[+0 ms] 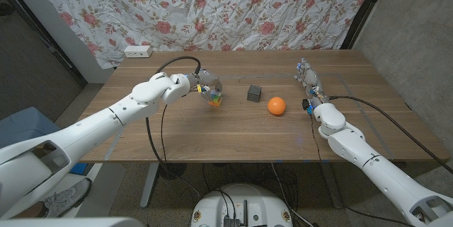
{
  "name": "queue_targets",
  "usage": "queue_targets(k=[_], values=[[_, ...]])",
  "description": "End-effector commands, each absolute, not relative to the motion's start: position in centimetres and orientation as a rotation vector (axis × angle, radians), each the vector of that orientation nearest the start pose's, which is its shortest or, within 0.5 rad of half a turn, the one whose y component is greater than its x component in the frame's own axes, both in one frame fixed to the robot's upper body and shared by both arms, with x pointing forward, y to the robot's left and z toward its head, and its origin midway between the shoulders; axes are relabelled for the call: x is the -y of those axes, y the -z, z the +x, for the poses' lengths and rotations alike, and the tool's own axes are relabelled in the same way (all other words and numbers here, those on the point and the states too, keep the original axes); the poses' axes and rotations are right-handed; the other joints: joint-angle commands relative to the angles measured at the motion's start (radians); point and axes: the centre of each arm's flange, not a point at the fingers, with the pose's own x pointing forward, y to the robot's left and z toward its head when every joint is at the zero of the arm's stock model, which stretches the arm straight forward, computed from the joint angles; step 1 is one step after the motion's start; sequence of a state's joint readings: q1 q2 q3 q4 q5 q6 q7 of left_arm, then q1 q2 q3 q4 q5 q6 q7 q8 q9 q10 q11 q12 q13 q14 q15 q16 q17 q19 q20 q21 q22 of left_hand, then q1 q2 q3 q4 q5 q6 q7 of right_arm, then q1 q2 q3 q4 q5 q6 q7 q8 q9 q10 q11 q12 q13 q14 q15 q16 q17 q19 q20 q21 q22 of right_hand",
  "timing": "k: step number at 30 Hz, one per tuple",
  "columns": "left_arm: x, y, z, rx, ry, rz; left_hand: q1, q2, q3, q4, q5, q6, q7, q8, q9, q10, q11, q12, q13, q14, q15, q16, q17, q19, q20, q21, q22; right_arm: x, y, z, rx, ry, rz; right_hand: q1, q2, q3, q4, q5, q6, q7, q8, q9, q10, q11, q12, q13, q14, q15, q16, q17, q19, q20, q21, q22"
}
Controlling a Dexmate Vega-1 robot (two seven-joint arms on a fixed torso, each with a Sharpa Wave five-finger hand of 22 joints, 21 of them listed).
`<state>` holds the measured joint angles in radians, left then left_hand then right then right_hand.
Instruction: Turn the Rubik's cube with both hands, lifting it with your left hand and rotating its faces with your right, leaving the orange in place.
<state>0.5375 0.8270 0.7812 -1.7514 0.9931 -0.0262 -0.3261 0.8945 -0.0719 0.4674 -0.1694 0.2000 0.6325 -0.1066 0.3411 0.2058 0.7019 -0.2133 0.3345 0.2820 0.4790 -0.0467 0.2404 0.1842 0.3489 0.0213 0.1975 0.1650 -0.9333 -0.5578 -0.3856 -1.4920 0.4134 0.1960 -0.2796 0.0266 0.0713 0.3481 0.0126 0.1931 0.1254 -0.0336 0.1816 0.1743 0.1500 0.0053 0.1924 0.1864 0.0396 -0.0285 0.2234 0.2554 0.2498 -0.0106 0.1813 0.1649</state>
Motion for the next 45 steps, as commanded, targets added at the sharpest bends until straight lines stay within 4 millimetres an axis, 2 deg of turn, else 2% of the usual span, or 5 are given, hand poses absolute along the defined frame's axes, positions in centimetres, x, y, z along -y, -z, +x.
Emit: queue_targets(k=[1, 10, 25, 45], values=[[-16.9, -4.3, 60.1, 0.667, 0.123, 2.104, 0.020, 0.010, -0.009, -0.001, 0.000, 0.034, 0.005, 0.019, 0.005, 0.024, -0.003, 0.011, 0.016, 0.021, -0.161, 0.007, 0.004, 0.018, 0.002, 0.004, 0.005, 28.0, 3.8, 62.3, 0.598, 0.003, -0.140, -0.001, 0.034, 0.004, 0.007, 0.009, 0.007, -0.002, 0.008, 0.002, 0.013, -0.001, 0.003, 0.001, 0.009, 0.003, 0.003, 0.001, 0.007, 0.000, 0.006, 0.002], [-17.4, -4.7, 59.7, 0.654, 0.111, 2.111, 0.023, 0.018, -0.021, 0.001, 0.000, 0.061, 0.006, 0.032, 0.007, 0.051, -0.003, 0.020, 0.027, 0.042, -0.161, 0.013, 0.006, 0.031, -0.002, 0.004, 0.005, 28.0, 3.9, 62.2, 0.604, 0.000, -0.139, -0.003, 0.034, 0.003, 0.009, 0.008, 0.010, -0.002, 0.008, 0.002, 0.015, 0.000, 0.003, 0.001, 0.010, 0.003, 0.003, 0.002, 0.007, -0.001, 0.006, 0.002], [-18.2, -5.7, 59.7, 0.656, 0.092, 2.075, 0.011, 0.021, -0.036, 0.007, -0.002, 0.039, 0.007, 0.022, 0.006, 0.039, 0.000, 0.012, 0.033, 0.046, -0.161, 0.011, 0.007, 0.023, 0.000, -0.002, 0.005, 27.8, 3.9, 61.9, 0.605, 0.003, -0.141, -0.006, 0.034, 0.003, 0.014, 0.009, 0.013, -0.002, 0.008, 0.002, 0.016, 0.001, 0.003, 0.001, 0.011, 0.004, 0.003, 0.002, 0.009, 0.002, 0.007, 0.002], [-19.3, -7.0, 59.9, 0.636, 0.042, 1.853, 0.001, 0.031, -0.048, 0.011, -0.001, 0.026, 0.012, 0.015, 0.006, 0.029, 0.001, 0.004, 0.041, 0.038, -0.162, 0.004, 0.007, 0.012, 0.003, -0.007, 0.006, 27.6, 3.4, 61.7, 0.614, 0.003, -0.155, -0.007, 0.034, 0.002, 0.019, 0.009, 0.014, -0.003, 0.008, 0.002, 0.016, -0.001, 0.002, 0.001, 0.013, 0.008, 0.004, 0.002, 0.009, 0.005, 0.007, 0.003]])
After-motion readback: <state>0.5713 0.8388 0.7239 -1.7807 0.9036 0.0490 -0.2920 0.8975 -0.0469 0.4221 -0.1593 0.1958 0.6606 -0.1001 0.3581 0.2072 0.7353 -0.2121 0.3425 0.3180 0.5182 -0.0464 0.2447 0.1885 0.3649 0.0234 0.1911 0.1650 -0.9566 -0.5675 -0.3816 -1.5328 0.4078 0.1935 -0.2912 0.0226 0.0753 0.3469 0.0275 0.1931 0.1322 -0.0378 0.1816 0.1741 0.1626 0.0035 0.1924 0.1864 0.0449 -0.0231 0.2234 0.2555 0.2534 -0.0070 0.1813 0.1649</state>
